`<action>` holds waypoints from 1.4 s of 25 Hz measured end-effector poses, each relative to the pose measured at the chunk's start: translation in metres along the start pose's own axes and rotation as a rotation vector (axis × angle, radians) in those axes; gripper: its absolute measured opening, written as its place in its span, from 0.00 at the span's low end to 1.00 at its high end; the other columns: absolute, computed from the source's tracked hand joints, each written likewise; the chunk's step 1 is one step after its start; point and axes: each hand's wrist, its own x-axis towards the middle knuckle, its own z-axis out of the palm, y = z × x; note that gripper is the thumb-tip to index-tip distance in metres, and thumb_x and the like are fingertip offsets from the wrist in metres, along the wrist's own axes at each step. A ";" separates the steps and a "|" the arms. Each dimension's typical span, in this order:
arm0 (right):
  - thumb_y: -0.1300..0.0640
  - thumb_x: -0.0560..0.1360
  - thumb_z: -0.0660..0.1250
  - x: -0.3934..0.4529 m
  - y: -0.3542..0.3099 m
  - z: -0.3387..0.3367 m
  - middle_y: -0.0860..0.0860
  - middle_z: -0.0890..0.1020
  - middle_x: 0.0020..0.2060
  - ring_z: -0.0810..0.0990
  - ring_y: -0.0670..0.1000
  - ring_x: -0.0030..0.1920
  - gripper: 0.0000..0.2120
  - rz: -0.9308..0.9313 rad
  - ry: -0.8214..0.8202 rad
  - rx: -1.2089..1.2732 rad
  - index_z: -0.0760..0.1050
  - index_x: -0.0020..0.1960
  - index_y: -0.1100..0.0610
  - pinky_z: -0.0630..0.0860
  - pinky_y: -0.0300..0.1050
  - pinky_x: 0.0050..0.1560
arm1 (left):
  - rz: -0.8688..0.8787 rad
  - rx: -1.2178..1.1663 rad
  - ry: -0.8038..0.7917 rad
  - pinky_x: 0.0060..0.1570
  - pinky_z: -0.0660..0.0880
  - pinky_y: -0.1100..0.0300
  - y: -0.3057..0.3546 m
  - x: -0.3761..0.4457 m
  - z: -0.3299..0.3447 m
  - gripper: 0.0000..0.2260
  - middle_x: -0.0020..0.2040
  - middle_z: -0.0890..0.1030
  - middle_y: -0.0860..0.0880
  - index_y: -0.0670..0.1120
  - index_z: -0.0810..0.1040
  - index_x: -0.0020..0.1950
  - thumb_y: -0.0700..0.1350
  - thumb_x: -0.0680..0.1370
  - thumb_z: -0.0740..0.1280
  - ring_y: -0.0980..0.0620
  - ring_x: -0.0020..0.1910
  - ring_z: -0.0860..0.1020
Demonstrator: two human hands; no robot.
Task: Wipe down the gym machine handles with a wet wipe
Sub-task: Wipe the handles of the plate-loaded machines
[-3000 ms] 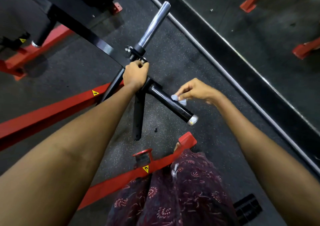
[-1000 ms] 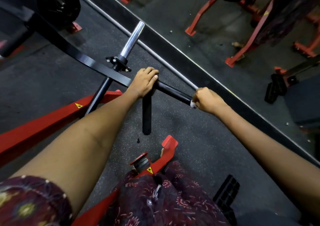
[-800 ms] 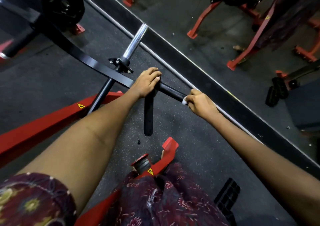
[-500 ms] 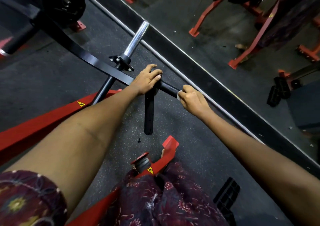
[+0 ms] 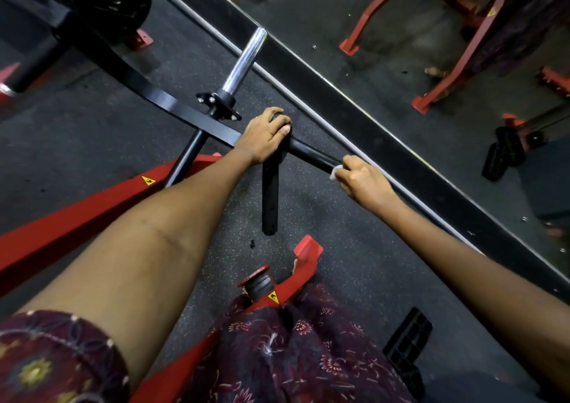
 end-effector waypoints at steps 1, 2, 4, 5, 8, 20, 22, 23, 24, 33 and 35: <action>0.69 0.66 0.72 -0.008 0.004 -0.002 0.58 0.74 0.35 0.77 0.59 0.35 0.05 0.023 -0.008 0.021 0.79 0.40 0.62 0.74 0.46 0.27 | -0.002 0.040 0.015 0.67 0.63 0.47 0.001 -0.001 0.001 0.15 0.67 0.67 0.44 0.46 0.74 0.61 0.53 0.81 0.57 0.42 0.63 0.70; 0.69 0.67 0.70 -0.015 0.007 -0.007 0.58 0.74 0.35 0.77 0.60 0.36 0.04 0.056 -0.022 0.032 0.79 0.41 0.63 0.74 0.47 0.30 | 0.000 0.094 0.038 0.66 0.62 0.48 0.003 -0.002 0.002 0.17 0.67 0.68 0.44 0.45 0.74 0.61 0.55 0.80 0.58 0.42 0.63 0.70; 0.68 0.69 0.68 -0.025 0.014 -0.015 0.58 0.75 0.39 0.78 0.60 0.39 0.05 0.161 -0.066 0.063 0.81 0.44 0.62 0.76 0.49 0.36 | -0.010 0.218 0.090 0.66 0.60 0.47 0.008 -0.003 0.006 0.20 0.66 0.69 0.43 0.45 0.74 0.61 0.57 0.78 0.59 0.41 0.63 0.68; 0.67 0.70 0.67 -0.026 0.018 -0.017 0.58 0.76 0.40 0.78 0.59 0.40 0.06 0.224 -0.068 0.095 0.81 0.45 0.62 0.77 0.50 0.39 | -0.038 0.269 0.112 0.67 0.59 0.46 0.012 -0.005 0.009 0.20 0.67 0.68 0.43 0.45 0.73 0.62 0.57 0.78 0.60 0.41 0.65 0.67; 0.67 0.70 0.66 -0.012 0.018 -0.017 0.57 0.78 0.41 0.80 0.56 0.39 0.08 0.294 0.018 0.253 0.82 0.45 0.60 0.78 0.50 0.41 | -0.180 0.337 0.133 0.71 0.52 0.43 0.023 -0.009 0.017 0.19 0.72 0.63 0.43 0.47 0.69 0.67 0.54 0.79 0.60 0.41 0.71 0.59; 0.69 0.72 0.65 0.006 0.052 -0.025 0.47 0.74 0.38 0.75 0.41 0.30 0.06 0.070 -0.128 0.418 0.81 0.45 0.65 0.75 0.31 0.34 | -0.613 0.357 0.155 0.73 0.43 0.45 0.082 -0.004 0.036 0.26 0.78 0.44 0.43 0.47 0.52 0.77 0.47 0.81 0.56 0.43 0.76 0.43; 0.70 0.73 0.64 0.005 0.057 -0.025 0.41 0.73 0.34 0.76 0.40 0.30 0.06 0.051 -0.150 0.510 0.80 0.44 0.66 0.73 0.29 0.32 | -0.730 0.304 0.181 0.74 0.42 0.46 0.096 -0.002 0.045 0.30 0.78 0.41 0.43 0.45 0.47 0.78 0.50 0.81 0.58 0.43 0.76 0.41; 0.70 0.73 0.64 0.005 0.061 -0.025 0.41 0.75 0.34 0.79 0.44 0.30 0.06 0.031 -0.157 0.537 0.79 0.43 0.65 0.75 0.34 0.33 | -0.773 0.288 0.194 0.73 0.40 0.46 0.104 -0.001 0.051 0.34 0.77 0.40 0.44 0.44 0.44 0.78 0.54 0.80 0.59 0.44 0.76 0.40; 0.69 0.73 0.64 0.004 0.064 -0.023 0.45 0.78 0.35 0.81 0.48 0.33 0.06 0.003 -0.163 0.541 0.79 0.42 0.64 0.78 0.39 0.37 | -0.809 0.275 0.200 0.73 0.39 0.47 0.112 0.001 0.056 0.40 0.77 0.38 0.44 0.43 0.41 0.78 0.58 0.78 0.61 0.44 0.76 0.38; 0.68 0.72 0.63 0.012 0.088 -0.020 0.50 0.79 0.36 0.82 0.56 0.40 0.08 -0.113 -0.297 0.618 0.81 0.44 0.62 0.80 0.49 0.45 | -1.112 0.174 0.098 0.71 0.37 0.42 0.129 0.025 0.059 0.48 0.75 0.30 0.50 0.45 0.33 0.76 0.62 0.74 0.64 0.47 0.74 0.31; 0.68 0.73 0.62 0.013 0.103 -0.027 0.47 0.78 0.33 0.81 0.50 0.36 0.09 -0.071 -0.319 0.662 0.81 0.46 0.62 0.80 0.44 0.43 | -1.135 0.189 0.100 0.72 0.36 0.44 0.133 0.030 0.062 0.47 0.75 0.29 0.50 0.45 0.32 0.76 0.61 0.75 0.64 0.46 0.73 0.30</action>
